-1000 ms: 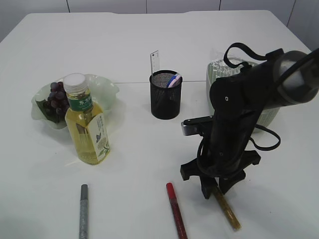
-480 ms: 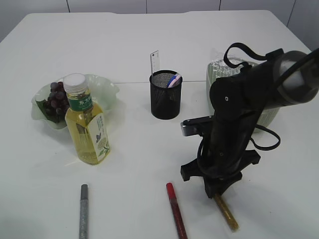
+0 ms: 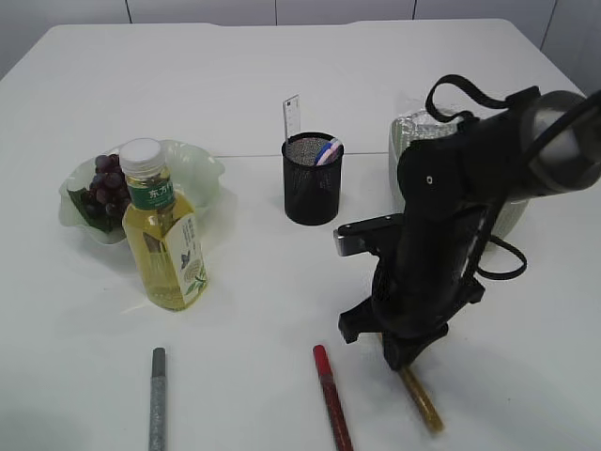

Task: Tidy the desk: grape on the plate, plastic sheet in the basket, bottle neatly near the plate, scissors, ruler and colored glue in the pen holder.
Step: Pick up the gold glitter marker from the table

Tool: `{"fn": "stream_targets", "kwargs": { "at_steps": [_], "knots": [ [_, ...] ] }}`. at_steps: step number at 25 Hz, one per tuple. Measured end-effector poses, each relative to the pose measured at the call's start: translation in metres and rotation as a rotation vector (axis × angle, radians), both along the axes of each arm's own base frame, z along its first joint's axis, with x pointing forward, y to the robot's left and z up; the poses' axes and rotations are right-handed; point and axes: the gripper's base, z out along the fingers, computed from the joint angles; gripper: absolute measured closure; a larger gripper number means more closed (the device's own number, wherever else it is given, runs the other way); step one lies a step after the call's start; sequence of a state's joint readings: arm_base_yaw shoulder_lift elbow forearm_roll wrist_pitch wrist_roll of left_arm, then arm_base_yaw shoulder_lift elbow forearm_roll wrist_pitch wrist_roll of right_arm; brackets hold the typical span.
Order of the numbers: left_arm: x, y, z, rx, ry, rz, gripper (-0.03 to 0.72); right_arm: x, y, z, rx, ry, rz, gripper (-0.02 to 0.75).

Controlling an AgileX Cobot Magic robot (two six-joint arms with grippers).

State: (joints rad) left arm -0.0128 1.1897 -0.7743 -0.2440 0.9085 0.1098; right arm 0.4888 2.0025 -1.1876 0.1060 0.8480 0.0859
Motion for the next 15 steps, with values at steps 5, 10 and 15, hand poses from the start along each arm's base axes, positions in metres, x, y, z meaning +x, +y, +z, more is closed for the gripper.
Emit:
{"fn": "stream_targets", "kwargs": {
  "at_steps": [5,10,15],
  "knots": [
    [0.0,0.0,0.0,-0.004,0.0,0.001,0.304,-0.003,0.007,0.03,0.162,-0.042,0.112,0.699],
    [0.0,0.0,0.0,-0.004,0.0,0.001,0.305,0.005,0.0,0.065,0.452,-0.108,0.088,0.699],
    [0.0,-0.001,0.0,-0.008,0.002,0.002,0.312,0.024,-0.024,0.091,0.758,-0.198,0.06,0.699]
  ]
}}
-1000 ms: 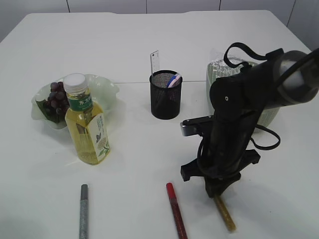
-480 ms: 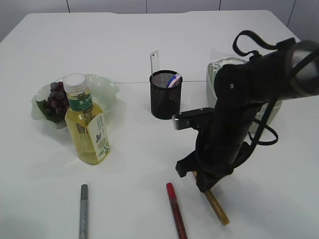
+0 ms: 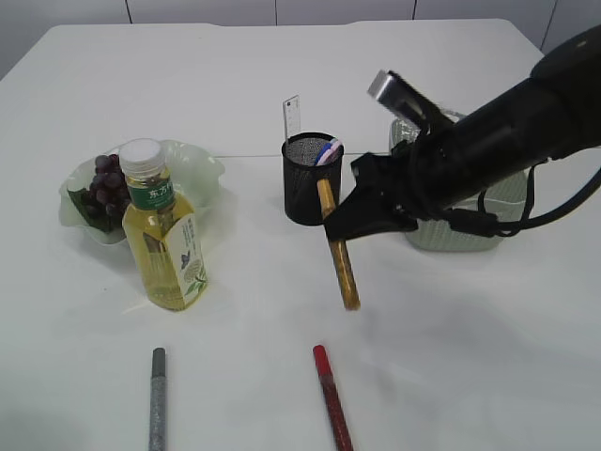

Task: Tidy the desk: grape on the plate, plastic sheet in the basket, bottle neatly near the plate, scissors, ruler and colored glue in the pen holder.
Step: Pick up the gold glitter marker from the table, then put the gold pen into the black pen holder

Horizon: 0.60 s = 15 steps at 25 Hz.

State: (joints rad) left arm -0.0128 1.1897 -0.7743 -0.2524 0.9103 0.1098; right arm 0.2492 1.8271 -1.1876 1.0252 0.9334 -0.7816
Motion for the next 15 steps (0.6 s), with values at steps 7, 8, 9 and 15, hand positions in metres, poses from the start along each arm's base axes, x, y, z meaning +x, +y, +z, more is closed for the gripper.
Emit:
{"fn": "stream_targets", "kwargs": {
  "at_steps": [7,8,9,15],
  "knots": [
    [-0.001,0.0,0.0,-0.002,0.012,-0.002,0.324,0.018,-0.014,0.021,0.206,-0.235,-0.022,0.699],
    [-0.001,0.0,0.0,-0.002,0.012,-0.002,0.325,0.019,-0.014,0.023,0.225,-0.267,-0.022,0.699],
    [-0.001,0.0,0.0,-0.002,0.012,-0.002,0.325,0.021,-0.014,0.026,0.245,-0.305,-0.022,0.699],
    [-0.001,0.0,0.0,-0.002,0.014,-0.003,0.326,0.043,-0.01,0.05,0.302,-0.525,0.002,0.699]
  ]
}}
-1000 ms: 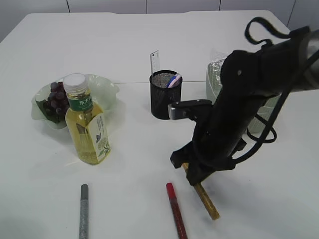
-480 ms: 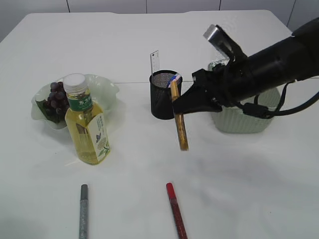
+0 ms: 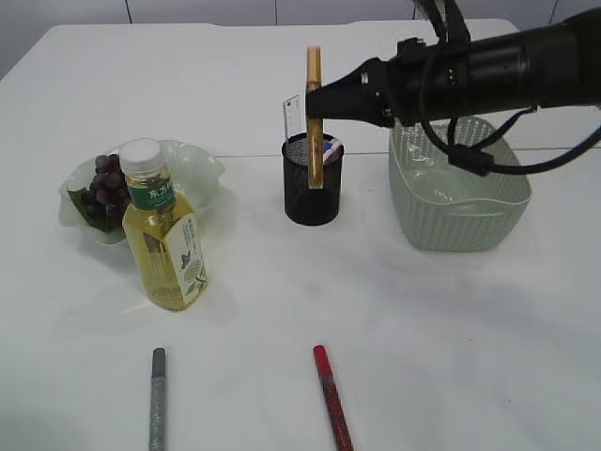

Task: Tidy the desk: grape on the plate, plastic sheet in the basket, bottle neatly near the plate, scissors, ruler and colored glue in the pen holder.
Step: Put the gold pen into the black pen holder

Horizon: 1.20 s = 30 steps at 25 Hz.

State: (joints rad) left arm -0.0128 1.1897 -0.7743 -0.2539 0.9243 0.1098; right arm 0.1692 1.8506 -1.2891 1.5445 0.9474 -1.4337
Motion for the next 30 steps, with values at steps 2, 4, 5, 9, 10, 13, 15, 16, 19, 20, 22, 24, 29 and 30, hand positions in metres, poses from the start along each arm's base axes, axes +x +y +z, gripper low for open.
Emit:
{"fn": "stream_targets", "kwargs": {
  "at_steps": [2,4,5,9,10,13,15,16,19,20,22,24,29,30],
  "knots": [
    [0.0,0.0,0.0,0.0,0.0,0.0,0.326,0.012,0.0,0.005,0.008,-0.053,-0.003,0.699],
    [0.0,0.0,0.0,-0.001,0.002,0.0,0.326,0.027,0.0,0.009,0.013,-0.102,-0.008,0.699],
    [0.0,0.0,0.0,-0.001,0.004,-0.001,0.326,0.034,-0.001,0.01,0.008,-0.129,-0.013,0.699],
    [-0.001,0.0,0.0,-0.003,0.01,-0.002,0.326,0.061,-0.001,0.008,-0.035,-0.253,-0.038,0.699],
    [-0.002,0.0,0.0,-0.003,0.017,-0.004,0.326,0.066,-0.001,0.006,-0.042,-0.283,-0.039,0.7],
    [-0.002,-0.001,-0.001,-0.004,0.027,-0.006,0.326,0.08,0.001,-0.003,-0.051,-0.365,-0.046,0.7],
    [-0.002,-0.001,-0.001,-0.004,0.028,-0.006,0.326,0.086,0.001,-0.01,-0.051,-0.404,-0.055,0.7],
    [-0.002,-0.001,-0.001,-0.004,0.028,-0.006,0.326,0.089,0.001,-0.015,-0.057,-0.424,-0.058,0.7],
    [-0.002,-0.001,-0.001,-0.004,0.028,-0.006,0.326,0.095,0.001,-0.03,-0.091,-0.483,-0.054,0.7],
    [-0.002,-0.001,-0.001,-0.004,0.028,-0.006,0.326,0.097,0.002,-0.036,-0.11,-0.508,-0.047,0.7],
    [-0.002,-0.001,-0.001,-0.004,0.028,-0.006,0.326,0.099,0.002,-0.048,-0.139,-0.538,-0.033,0.7],
    [-0.002,-0.001,-0.001,-0.004,0.028,-0.006,0.326,0.101,0.002,-0.058,-0.164,-0.555,-0.024,0.701],
    [-0.002,-0.001,-0.001,-0.004,0.026,-0.006,0.326,0.105,0.002,-0.07,-0.182,-0.556,-0.022,0.701],
    [-0.002,0.0,-0.001,-0.004,0.022,-0.005,0.326,0.106,0.002,-0.073,-0.184,-0.553,-0.023,0.701]
  ]
}}
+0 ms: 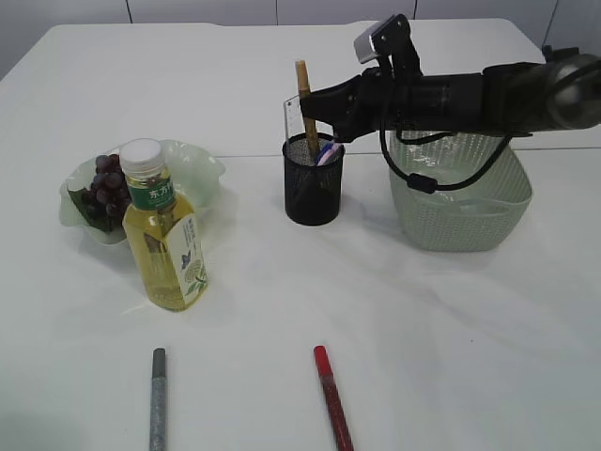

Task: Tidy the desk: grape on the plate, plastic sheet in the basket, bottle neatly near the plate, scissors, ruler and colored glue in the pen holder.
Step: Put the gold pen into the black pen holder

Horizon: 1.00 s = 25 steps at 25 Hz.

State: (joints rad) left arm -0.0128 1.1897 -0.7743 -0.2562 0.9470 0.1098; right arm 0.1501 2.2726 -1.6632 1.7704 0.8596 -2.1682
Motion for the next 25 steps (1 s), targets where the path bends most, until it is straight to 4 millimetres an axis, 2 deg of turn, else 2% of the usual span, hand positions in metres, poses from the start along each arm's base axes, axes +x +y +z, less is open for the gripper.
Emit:
{"fn": "stream_targets", "kwargs": {
  "at_steps": [2,10,14,17,22,25],
  "knots": [
    [0.0,0.0,0.0,0.0,-0.002,0.0,0.326,0.002,0.0,-0.004,-0.001,0.002,0.0,0.701],
    [0.002,0.0,0.001,0.002,-0.025,0.006,0.327,0.008,0.001,0.001,0.003,-0.025,-0.004,0.701],
    [0.003,0.0,0.001,0.002,-0.029,0.007,0.327,0.01,0.001,-0.006,0.004,-0.012,-0.004,0.687],
    [0.003,0.0,0.001,0.002,-0.029,0.007,0.327,0.01,0.002,-0.013,0.005,0.0,0.001,0.636],
    [0.003,0.0,0.001,0.002,-0.029,0.007,0.327,0.009,0.003,-0.015,0.018,0.004,0.024,0.508],
    [0.003,0.0,0.001,0.002,-0.029,0.007,0.327,0.008,0.004,-0.014,0.031,0.003,0.044,0.473]
  ]
}}
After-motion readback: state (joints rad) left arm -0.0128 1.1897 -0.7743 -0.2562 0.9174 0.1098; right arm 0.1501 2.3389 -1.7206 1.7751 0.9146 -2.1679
